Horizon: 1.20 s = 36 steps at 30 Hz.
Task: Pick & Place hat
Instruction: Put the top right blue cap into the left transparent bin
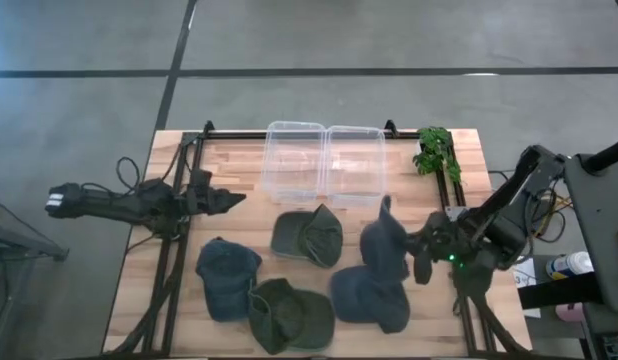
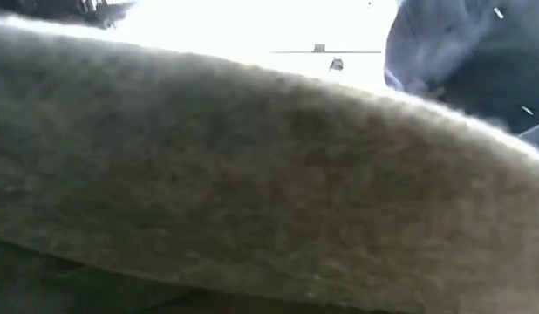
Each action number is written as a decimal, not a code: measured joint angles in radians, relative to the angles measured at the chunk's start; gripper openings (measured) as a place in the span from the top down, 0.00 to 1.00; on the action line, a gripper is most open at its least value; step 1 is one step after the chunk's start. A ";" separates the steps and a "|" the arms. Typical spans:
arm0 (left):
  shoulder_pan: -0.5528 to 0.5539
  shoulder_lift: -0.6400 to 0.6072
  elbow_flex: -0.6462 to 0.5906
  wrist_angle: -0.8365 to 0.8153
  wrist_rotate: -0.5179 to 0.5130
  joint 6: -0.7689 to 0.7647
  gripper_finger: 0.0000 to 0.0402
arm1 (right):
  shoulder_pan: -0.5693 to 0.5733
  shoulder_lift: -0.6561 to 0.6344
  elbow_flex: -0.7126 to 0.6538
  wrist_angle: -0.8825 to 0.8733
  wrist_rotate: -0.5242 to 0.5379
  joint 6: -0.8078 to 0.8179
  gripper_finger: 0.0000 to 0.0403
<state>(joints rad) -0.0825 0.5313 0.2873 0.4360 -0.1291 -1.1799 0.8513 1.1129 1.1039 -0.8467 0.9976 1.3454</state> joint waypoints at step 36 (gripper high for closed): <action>-0.021 0.877 0.832 -0.020 0.663 0.311 0.74 | -0.161 -0.149 -0.422 1.293 -0.932 -0.571 0.97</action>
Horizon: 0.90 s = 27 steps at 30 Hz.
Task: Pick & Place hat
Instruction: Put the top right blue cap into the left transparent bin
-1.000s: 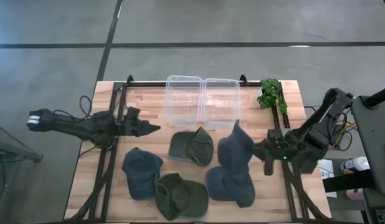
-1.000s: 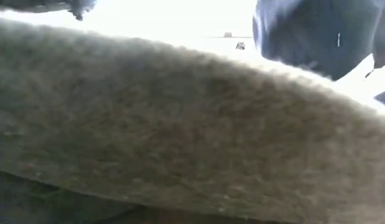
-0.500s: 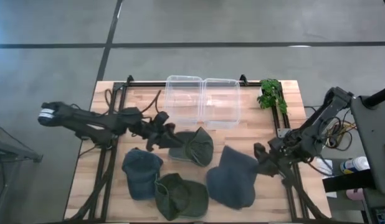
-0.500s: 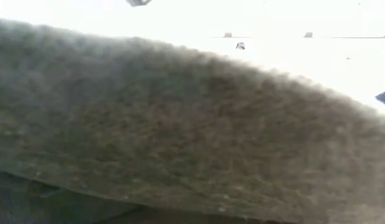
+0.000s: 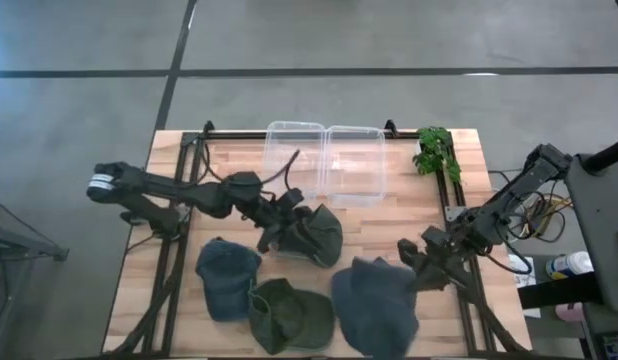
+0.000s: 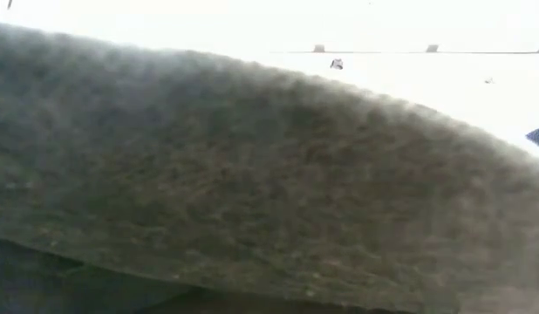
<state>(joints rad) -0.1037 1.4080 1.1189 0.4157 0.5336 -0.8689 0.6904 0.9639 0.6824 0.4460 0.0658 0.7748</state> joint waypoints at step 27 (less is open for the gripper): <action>-0.070 0.324 0.627 -0.767 -0.054 0.741 0.75 | -0.188 0.131 0.033 -0.160 -0.340 0.212 0.97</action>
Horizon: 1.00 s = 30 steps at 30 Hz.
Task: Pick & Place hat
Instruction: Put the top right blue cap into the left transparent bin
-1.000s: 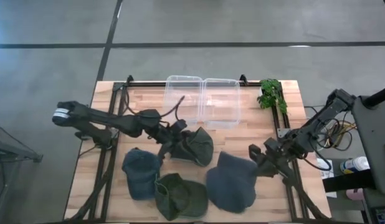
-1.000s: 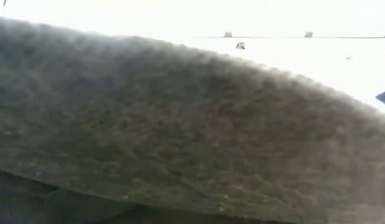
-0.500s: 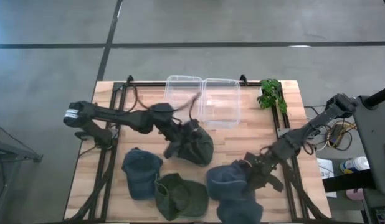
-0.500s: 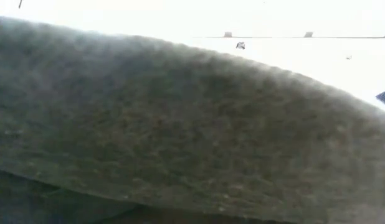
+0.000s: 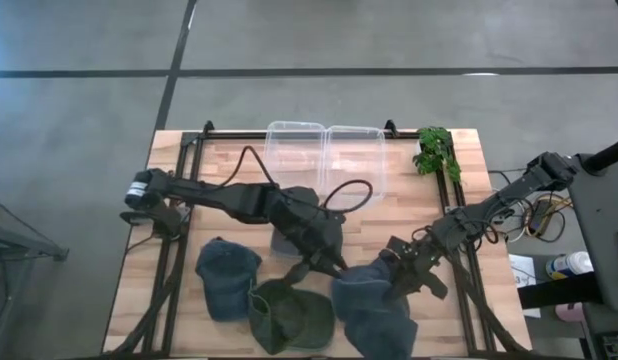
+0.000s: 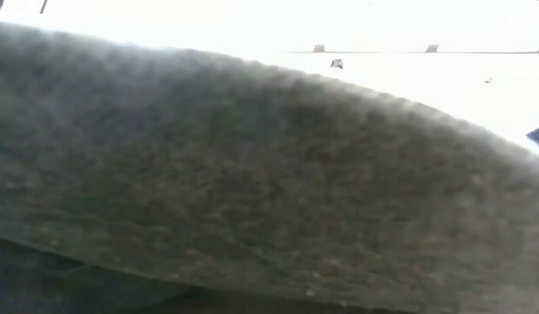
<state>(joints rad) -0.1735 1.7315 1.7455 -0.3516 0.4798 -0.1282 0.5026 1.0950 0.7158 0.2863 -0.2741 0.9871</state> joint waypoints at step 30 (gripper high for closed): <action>0.013 0.031 0.009 -0.050 0.011 0.015 0.75 | -0.060 -0.021 -0.002 -0.110 -0.046 -0.027 0.97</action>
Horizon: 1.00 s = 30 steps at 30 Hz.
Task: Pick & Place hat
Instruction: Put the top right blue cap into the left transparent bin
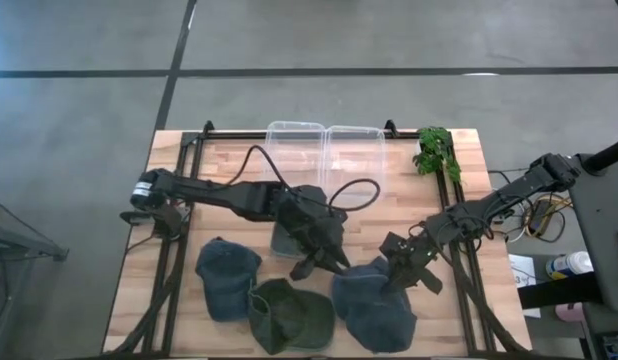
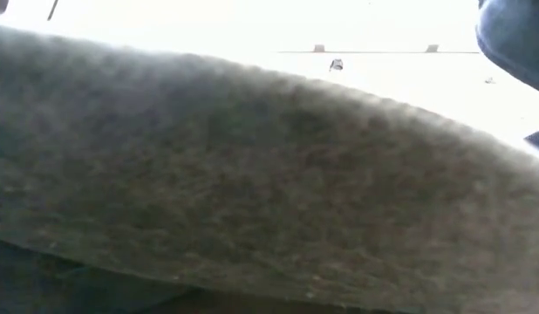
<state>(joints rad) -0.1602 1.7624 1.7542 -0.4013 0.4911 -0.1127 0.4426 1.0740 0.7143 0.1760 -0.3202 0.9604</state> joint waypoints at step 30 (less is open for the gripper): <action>-0.005 0.094 -0.006 0.092 0.063 -0.117 0.92 | -0.080 -0.001 0.000 0.036 -0.023 -0.032 0.97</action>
<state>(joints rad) -0.1650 1.8565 1.7481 -0.3094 0.5543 -0.2298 0.3622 1.0735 0.7139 0.2119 -0.3431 0.9284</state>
